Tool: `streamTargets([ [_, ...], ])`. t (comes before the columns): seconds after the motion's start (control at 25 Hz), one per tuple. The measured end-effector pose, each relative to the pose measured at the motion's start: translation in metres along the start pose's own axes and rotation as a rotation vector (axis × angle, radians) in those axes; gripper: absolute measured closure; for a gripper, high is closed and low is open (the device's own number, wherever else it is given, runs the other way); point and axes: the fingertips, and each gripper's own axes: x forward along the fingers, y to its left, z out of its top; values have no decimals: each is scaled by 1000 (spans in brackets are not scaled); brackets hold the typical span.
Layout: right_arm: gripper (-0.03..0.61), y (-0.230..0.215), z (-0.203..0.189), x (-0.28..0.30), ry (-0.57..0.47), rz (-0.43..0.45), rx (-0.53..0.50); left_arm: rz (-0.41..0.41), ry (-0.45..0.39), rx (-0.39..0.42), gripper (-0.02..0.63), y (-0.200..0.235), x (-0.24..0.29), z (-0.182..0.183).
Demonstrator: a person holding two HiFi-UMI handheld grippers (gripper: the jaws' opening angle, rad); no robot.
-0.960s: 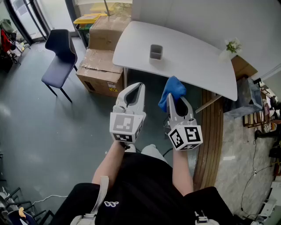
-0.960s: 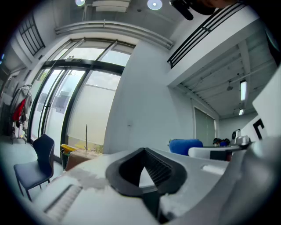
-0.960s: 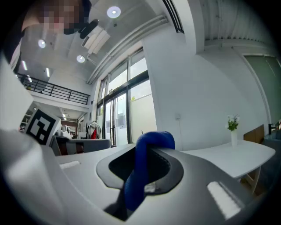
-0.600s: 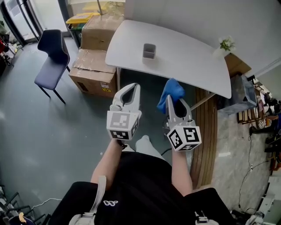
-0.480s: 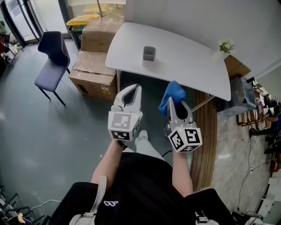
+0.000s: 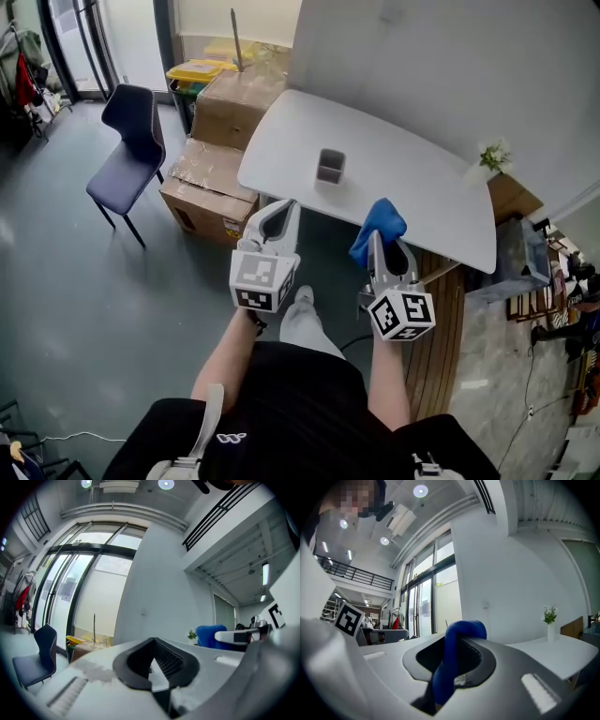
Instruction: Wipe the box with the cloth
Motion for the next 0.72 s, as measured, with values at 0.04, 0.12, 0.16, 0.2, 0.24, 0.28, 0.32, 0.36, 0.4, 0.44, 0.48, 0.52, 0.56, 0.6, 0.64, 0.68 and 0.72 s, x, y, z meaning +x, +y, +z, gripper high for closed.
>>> streamTargets([
  [0.04, 523, -7, 2, 10, -8, 6, 0, 4, -7, 7, 612, 3, 9, 2],
  [0.12, 523, -20, 1, 30, -17, 20, 9, 14, -13, 21, 612, 8, 28, 3],
  [0.16, 523, -26, -1, 40, -16, 26, 17, 23, -10, 28, 614, 10, 38, 3],
  [0.2, 523, -34, -3, 50, -13, 31, 26, 33, -6, 37, 614, 12, 48, 2],
  [0.24, 523, -43, -5, 62, -8, 34, 35, 45, 4, 44, 614, 14, 59, 0],
  [0.28, 523, -52, -7, 73, -1, 35, 45, 58, 20, 50, 613, 17, 71, -6],
  [0.32, 523, -62, -8, 85, 6, 34, 55, 68, 43, 53, 613, 19, 83, -13],
  [0.36, 523, -71, -8, 96, 12, 35, 64, 74, 65, 53, 614, 21, 95, -22],
  [0.4, 523, -80, -8, 108, 18, 40, 71, 77, 79, 50, 612, 22, 105, -29],
  [0.44, 523, -88, -9, 119, 25, 47, 75, 83, 87, 43, 614, 25, 116, -34],
  [0.48, 523, -94, -11, 132, 34, 56, 80, 92, 93, 33, 612, 29, 128, -37],
  [0.52, 523, -101, -13, 144, 43, 66, 85, 103, 101, 23, 614, 35, 141, -38],
  [0.56, 523, -108, -16, 157, 52, 75, 93, 114, 108, 14, 613, 40, 155, -38],
  [0.6, 523, -116, -18, 169, 58, 83, 102, 121, 114, 9, 613, 43, 169, -37],
  [0.64, 523, -126, -20, 181, 63, 90, 112, 123, 118, 7, 614, 45, 185, -37],
  [0.68, 523, -136, -20, 192, 66, 96, 120, 120, 121, 9, 612, 45, 200, -39],
  [0.72, 523, -147, -20, 201, 67, 102, 124, 113, 127, 15, 614, 44, 215, -42],
])
